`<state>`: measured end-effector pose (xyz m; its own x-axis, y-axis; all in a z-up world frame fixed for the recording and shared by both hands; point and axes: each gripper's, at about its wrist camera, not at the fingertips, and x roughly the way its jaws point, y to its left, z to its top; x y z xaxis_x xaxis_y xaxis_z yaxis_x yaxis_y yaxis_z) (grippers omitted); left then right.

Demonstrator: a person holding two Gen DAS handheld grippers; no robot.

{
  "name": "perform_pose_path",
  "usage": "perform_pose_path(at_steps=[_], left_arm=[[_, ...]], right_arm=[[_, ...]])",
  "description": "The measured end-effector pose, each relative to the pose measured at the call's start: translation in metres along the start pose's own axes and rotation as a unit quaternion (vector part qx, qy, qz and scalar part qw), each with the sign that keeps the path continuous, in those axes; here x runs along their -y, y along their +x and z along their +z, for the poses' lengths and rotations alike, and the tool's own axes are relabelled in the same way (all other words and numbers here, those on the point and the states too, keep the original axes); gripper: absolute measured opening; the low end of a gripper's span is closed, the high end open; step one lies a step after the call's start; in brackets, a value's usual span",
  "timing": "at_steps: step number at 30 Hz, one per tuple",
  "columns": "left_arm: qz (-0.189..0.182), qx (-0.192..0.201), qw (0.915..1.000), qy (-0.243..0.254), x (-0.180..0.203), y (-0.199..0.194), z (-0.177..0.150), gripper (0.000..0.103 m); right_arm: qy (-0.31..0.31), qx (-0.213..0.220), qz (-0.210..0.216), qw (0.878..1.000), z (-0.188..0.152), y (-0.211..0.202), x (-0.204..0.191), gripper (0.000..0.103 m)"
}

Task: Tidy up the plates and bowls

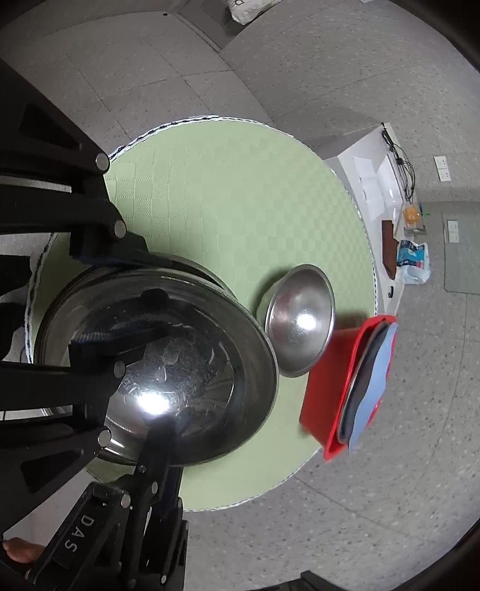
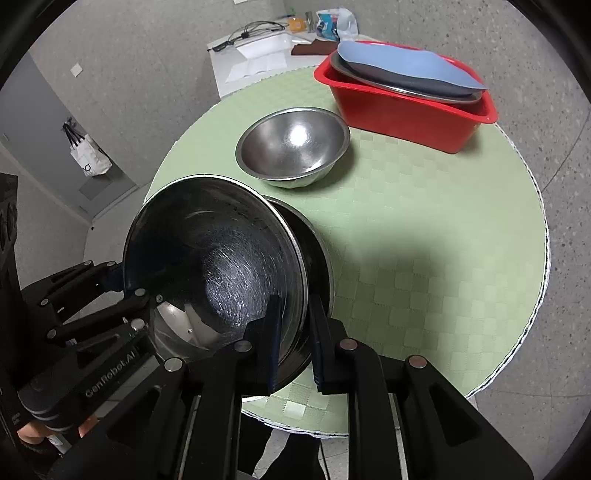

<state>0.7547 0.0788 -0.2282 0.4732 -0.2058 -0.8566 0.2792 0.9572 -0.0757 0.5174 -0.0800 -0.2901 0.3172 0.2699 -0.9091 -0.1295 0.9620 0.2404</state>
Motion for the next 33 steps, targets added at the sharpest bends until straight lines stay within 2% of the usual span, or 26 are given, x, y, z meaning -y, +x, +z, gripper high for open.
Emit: perform_pose_path(at_steps=[4, 7, 10, 12, 14, 18, 20, 22, 23, 24, 26, 27, 30, 33], left_arm=[[-0.006, -0.002, 0.9999, 0.008, 0.002, -0.002, -0.002, 0.034], [-0.020, 0.001, 0.9997, 0.010, 0.000, -0.007, -0.005, 0.045], [-0.013, 0.001, 0.9997, 0.021, 0.001, -0.011, -0.007, 0.047], [-0.012, 0.011, 0.9996, 0.024, 0.000, -0.015, -0.008, 0.055], [-0.009, 0.006, 0.9997, 0.020, -0.004, -0.016, -0.009, 0.055], [-0.015, 0.021, 0.9994, 0.021, -0.009, -0.023, -0.012, 0.061], [-0.023, 0.027, 0.9993, 0.010, -0.017, -0.027, -0.011, 0.063], [-0.043, 0.038, 0.9983, -0.009, -0.030, -0.034, -0.007, 0.068], [-0.054, 0.043, 0.9975, -0.018, -0.036, -0.036, -0.003, 0.071], [-0.067, 0.048, 0.9962, -0.027, -0.044, -0.038, 0.003, 0.074], [-0.071, 0.056, 0.9952, -0.037, -0.056, -0.036, 0.015, 0.078], [-0.071, 0.059, 0.9950, -0.037, -0.062, -0.032, 0.023, 0.078], [-0.057, 0.059, 0.9960, -0.037, -0.073, -0.016, 0.044, 0.078], [-0.055, 0.043, 0.9972, -0.027, -0.082, 0.016, 0.069, 0.079]], right_arm=[[0.008, -0.003, 0.001, 1.000, 0.000, 0.001, 0.001, 0.015], [0.013, -0.002, 0.000, 1.000, 0.000, 0.001, 0.001, 0.016], [0.016, -0.001, -0.005, 1.000, -0.001, 0.000, 0.000, 0.016], [0.013, 0.005, -0.012, 1.000, -0.001, -0.002, -0.002, 0.018], [0.016, 0.005, -0.011, 1.000, -0.001, -0.001, -0.002, 0.018], [0.012, 0.016, -0.019, 1.000, -0.003, -0.003, -0.003, 0.018], [0.012, 0.028, -0.025, 0.999, -0.002, -0.010, -0.003, 0.026], [0.020, 0.046, -0.018, 0.999, -0.001, -0.021, 0.000, 0.050], [0.025, 0.059, -0.017, 0.998, 0.002, -0.029, 0.002, 0.054], [0.029, 0.070, -0.018, 0.997, 0.004, -0.035, 0.005, 0.056], [0.039, 0.092, -0.021, 0.995, 0.015, -0.045, 0.013, 0.057], [0.043, 0.096, -0.024, 0.994, 0.020, -0.047, 0.017, 0.061], [0.049, 0.101, -0.040, 0.993, 0.045, -0.040, 0.030, 0.062], [0.060, 0.094, -0.037, 0.993, 0.064, -0.022, 0.041, 0.062]])
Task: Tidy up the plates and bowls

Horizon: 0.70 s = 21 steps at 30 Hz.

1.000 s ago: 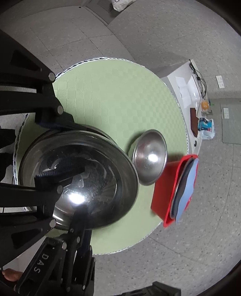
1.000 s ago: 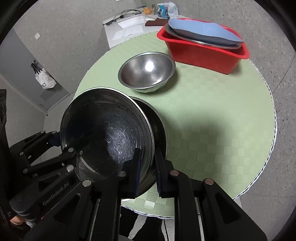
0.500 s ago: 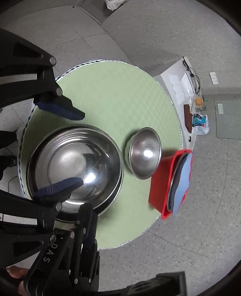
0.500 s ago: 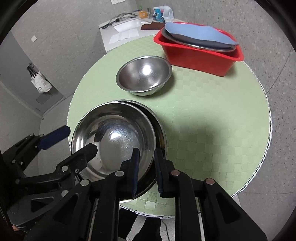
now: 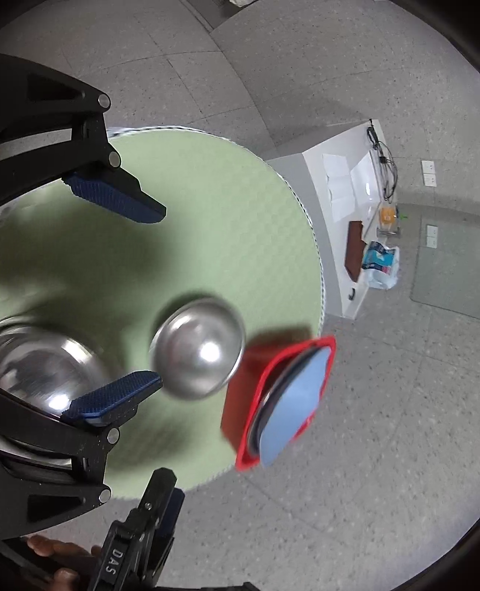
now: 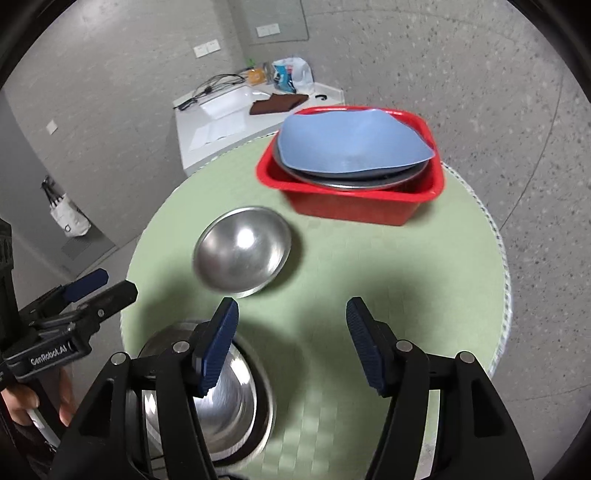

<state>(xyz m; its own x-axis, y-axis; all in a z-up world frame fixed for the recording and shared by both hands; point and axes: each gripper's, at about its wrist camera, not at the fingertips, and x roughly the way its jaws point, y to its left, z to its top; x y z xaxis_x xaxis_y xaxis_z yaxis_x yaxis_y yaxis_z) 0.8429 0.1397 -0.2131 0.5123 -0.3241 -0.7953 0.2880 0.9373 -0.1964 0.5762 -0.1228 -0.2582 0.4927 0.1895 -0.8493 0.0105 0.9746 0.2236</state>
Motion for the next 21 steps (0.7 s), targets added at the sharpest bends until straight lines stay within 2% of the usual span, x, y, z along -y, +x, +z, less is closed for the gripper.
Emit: perform_pose_path(at_steps=[5, 8, 10, 12, 14, 18, 21], left_arm=[[-0.010, -0.056, 0.9983, 0.010, -0.005, 0.063, 0.023, 0.077], [-0.016, -0.066, 0.9974, 0.024, -0.004, 0.089, 0.033, 0.075], [-0.020, -0.082, 0.9960, 0.029, -0.004, 0.106, 0.036, 0.065], [-0.026, -0.097, 0.9941, 0.040, -0.003, 0.121, 0.039, 0.048], [-0.036, -0.103, 0.9929, 0.048, -0.002, 0.131, 0.042, 0.038], [-0.061, -0.100, 0.9911, 0.063, 0.005, 0.136, 0.046, 0.016], [-0.055, -0.088, 0.9922, 0.069, 0.009, 0.131, 0.047, 0.015]], right_arm=[[0.009, -0.023, -0.009, 1.000, 0.014, 0.048, 0.001, 0.062], [0.000, -0.032, 0.001, 0.999, 0.018, 0.071, -0.005, 0.062], [-0.004, -0.050, 0.001, 0.999, 0.020, 0.089, -0.007, 0.060], [-0.002, -0.058, 0.007, 0.998, 0.022, 0.097, -0.006, 0.055], [-0.001, -0.064, 0.008, 0.998, 0.023, 0.105, -0.006, 0.045], [0.001, -0.074, 0.031, 0.997, 0.026, 0.114, -0.006, 0.016], [-0.007, -0.064, 0.020, 0.998, 0.029, 0.110, -0.010, 0.016]])
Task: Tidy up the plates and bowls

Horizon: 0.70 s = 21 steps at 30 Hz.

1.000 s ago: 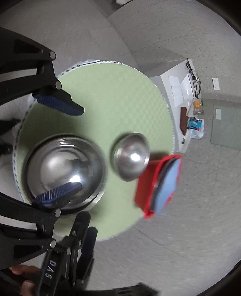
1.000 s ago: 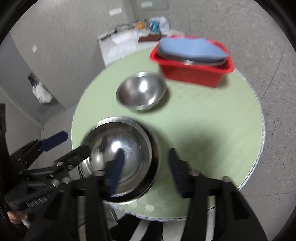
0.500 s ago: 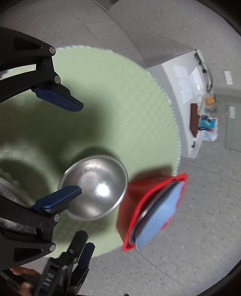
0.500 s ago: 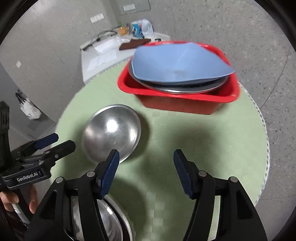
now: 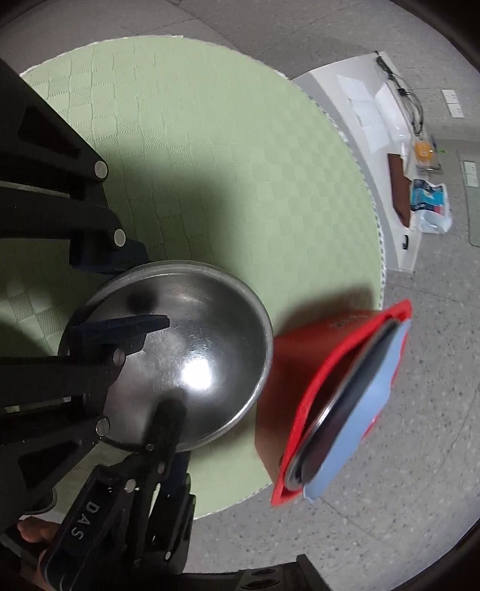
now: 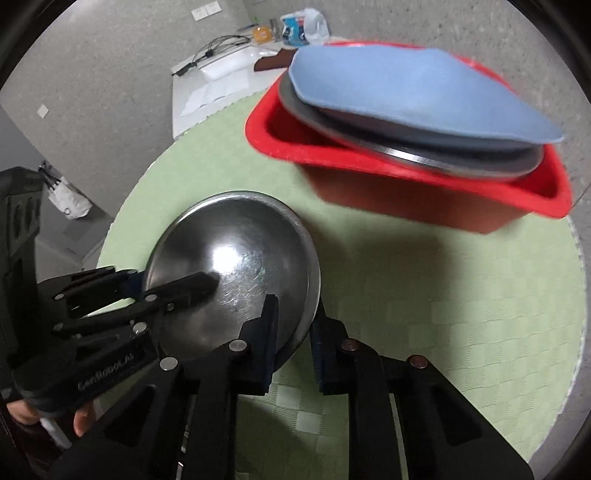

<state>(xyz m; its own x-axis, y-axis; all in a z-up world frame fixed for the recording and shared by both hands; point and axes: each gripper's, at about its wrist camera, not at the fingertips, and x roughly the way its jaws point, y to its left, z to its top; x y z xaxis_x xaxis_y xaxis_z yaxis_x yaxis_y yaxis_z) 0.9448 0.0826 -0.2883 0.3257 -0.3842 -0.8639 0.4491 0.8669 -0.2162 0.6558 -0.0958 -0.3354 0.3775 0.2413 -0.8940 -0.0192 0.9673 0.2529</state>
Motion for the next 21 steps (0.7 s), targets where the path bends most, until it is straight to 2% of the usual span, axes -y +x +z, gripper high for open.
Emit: perform_pose_path(at_steps=[4, 10, 15, 21], left_arm=[[-0.005, 0.030, 0.9995, -0.004, 0.006, -0.031, -0.004, 0.015], [0.004, 0.088, 0.9961, -0.001, 0.028, -0.100, -0.021, 0.015], [0.010, 0.122, 0.9924, -0.012, 0.044, -0.154, -0.061, 0.015], [0.030, 0.118, 0.9924, -0.019, 0.067, -0.182, -0.123, 0.015]], right_arm=[[0.000, 0.021, 0.009, 1.000, -0.003, -0.020, 0.003, 0.014], [-0.015, 0.075, 0.021, 0.997, -0.006, -0.084, -0.008, 0.014], [-0.037, 0.101, 0.033, 0.994, -0.026, -0.136, -0.026, 0.014], [-0.052, 0.085, 0.046, 0.994, -0.066, -0.153, -0.036, 0.015]])
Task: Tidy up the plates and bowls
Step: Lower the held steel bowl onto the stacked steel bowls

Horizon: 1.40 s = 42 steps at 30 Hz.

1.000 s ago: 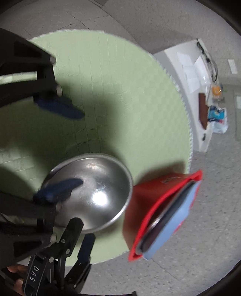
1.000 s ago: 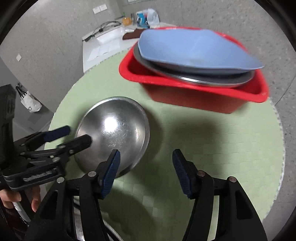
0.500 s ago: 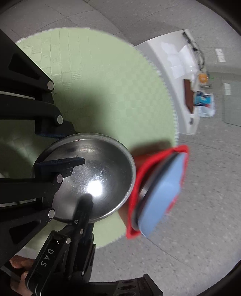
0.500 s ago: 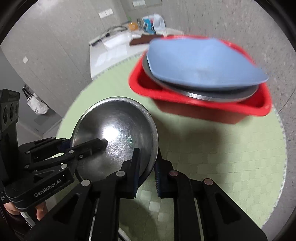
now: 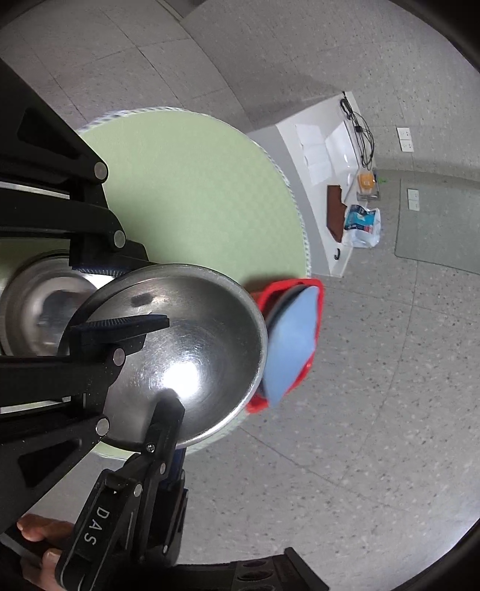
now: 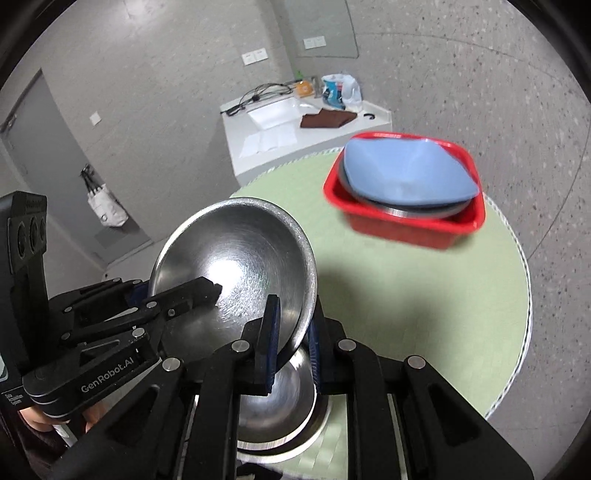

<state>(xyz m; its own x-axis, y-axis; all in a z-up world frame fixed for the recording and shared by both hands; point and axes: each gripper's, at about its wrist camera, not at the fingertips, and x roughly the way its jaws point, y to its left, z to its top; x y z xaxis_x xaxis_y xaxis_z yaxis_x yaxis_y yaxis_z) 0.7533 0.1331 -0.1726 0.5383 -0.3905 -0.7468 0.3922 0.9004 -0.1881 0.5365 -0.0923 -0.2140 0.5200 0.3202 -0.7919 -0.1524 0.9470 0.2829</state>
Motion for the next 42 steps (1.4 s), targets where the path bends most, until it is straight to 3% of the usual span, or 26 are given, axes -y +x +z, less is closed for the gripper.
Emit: perform_pose_path(at_steps=[5, 13, 19, 26, 29, 34, 38, 42], left_arm=[[0.013, -0.029, 0.9994, -0.012, 0.013, -0.011, -0.033, 0.015], [0.038, -0.057, 0.9974, -0.021, 0.022, 0.010, -0.033, 0.015], [0.052, -0.063, 0.9965, -0.017, 0.031, 0.034, -0.032, 0.015], [0.061, -0.037, 0.9974, -0.013, 0.030, 0.042, -0.038, 0.021], [0.070, -0.026, 0.9972, -0.006, 0.034, 0.040, -0.043, 0.021], [0.075, -0.015, 0.9971, -0.010, 0.037, 0.037, -0.053, 0.023], [0.080, -0.005, 0.9967, -0.011, 0.040, 0.032, -0.057, 0.028], [0.096, 0.018, 0.9952, -0.008, 0.044, 0.023, -0.062, 0.048]], right_arm=[[-0.002, -0.029, 0.004, 1.000, -0.029, 0.008, -0.003, 0.015], [-0.005, -0.067, 0.000, 0.998, -0.056, 0.032, -0.003, 0.018], [-0.015, -0.068, -0.025, 0.997, -0.068, 0.043, -0.006, 0.019], [-0.008, -0.054, -0.036, 0.998, -0.071, 0.047, -0.006, 0.020], [-0.015, -0.046, -0.040, 0.998, -0.073, 0.044, -0.011, 0.029], [-0.014, -0.044, -0.043, 0.998, -0.073, 0.043, -0.012, 0.033], [-0.010, -0.038, -0.043, 0.998, -0.075, 0.037, -0.010, 0.035], [-0.008, -0.024, -0.047, 0.999, -0.076, 0.028, -0.006, 0.039]])
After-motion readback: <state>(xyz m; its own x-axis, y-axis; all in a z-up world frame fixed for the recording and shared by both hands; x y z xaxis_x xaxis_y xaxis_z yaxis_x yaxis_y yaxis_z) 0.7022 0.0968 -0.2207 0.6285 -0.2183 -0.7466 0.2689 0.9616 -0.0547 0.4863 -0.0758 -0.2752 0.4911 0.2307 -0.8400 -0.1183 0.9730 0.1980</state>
